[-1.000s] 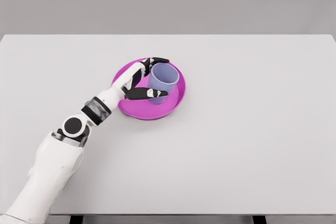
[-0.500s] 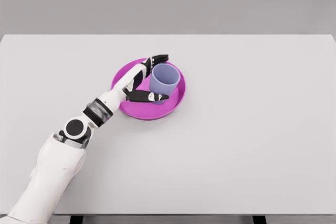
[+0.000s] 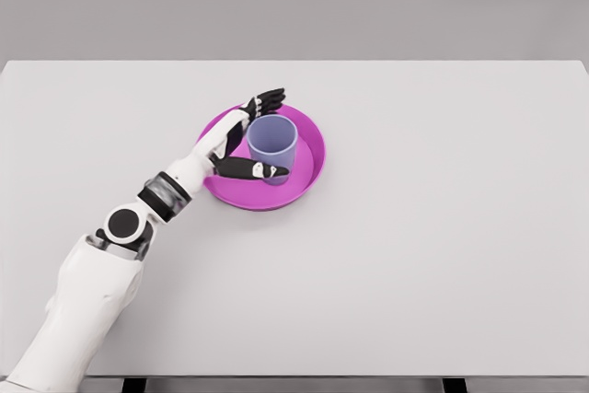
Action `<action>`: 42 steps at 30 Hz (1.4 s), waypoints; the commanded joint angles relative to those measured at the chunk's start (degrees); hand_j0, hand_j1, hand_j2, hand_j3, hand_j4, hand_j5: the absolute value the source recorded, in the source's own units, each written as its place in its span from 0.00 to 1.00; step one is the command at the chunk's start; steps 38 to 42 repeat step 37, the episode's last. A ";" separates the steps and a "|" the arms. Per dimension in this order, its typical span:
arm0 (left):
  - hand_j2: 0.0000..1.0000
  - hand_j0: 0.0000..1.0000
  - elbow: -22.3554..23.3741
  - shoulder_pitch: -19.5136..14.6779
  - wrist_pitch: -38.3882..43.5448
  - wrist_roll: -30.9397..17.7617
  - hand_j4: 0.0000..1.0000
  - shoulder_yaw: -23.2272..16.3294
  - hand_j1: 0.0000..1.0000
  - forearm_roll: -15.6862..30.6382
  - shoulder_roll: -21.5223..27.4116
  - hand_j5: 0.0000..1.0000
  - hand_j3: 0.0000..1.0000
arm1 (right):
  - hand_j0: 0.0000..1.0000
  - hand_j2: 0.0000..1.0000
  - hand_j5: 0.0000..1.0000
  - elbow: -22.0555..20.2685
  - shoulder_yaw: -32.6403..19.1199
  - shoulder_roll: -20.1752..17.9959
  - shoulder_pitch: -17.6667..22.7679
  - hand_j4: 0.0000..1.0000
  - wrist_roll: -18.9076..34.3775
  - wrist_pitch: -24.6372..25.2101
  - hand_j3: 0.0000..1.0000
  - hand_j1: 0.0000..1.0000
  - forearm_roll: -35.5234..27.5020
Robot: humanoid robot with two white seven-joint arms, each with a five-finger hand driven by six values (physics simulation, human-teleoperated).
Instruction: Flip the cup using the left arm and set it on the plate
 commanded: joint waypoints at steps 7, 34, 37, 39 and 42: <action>1.00 1.00 -0.08 0.18 -0.33 -0.08 1.00 0.18 1.00 0.23 3.35 1.00 1.00 | 1.00 1.00 1.00 0.00 0.00 0.00 0.00 1.00 0.01 0.00 1.00 1.00 0.00; 1.00 1.00 -4.30 3.43 -18.80 -0.44 1.00 3.69 1.00 -4.96 34.29 1.00 1.00 | 1.00 1.00 1.00 0.00 0.00 0.00 0.00 1.00 0.01 0.00 1.00 1.00 0.00; 1.00 1.00 -4.21 3.43 -18.80 -0.44 1.00 3.60 1.00 -4.96 34.29 1.00 1.00 | 1.00 1.00 1.00 0.00 0.00 0.00 0.00 1.00 0.01 0.00 1.00 1.00 0.00; 1.00 1.00 -4.21 3.43 -18.80 -0.44 1.00 3.60 1.00 -4.96 34.29 1.00 1.00 | 1.00 1.00 1.00 0.00 0.00 0.00 0.00 1.00 0.01 0.00 1.00 1.00 0.00; 1.00 1.00 -4.21 3.43 -18.80 -0.44 1.00 3.60 1.00 -4.96 34.29 1.00 1.00 | 1.00 1.00 1.00 0.00 0.00 0.00 0.00 1.00 0.01 0.00 1.00 1.00 0.00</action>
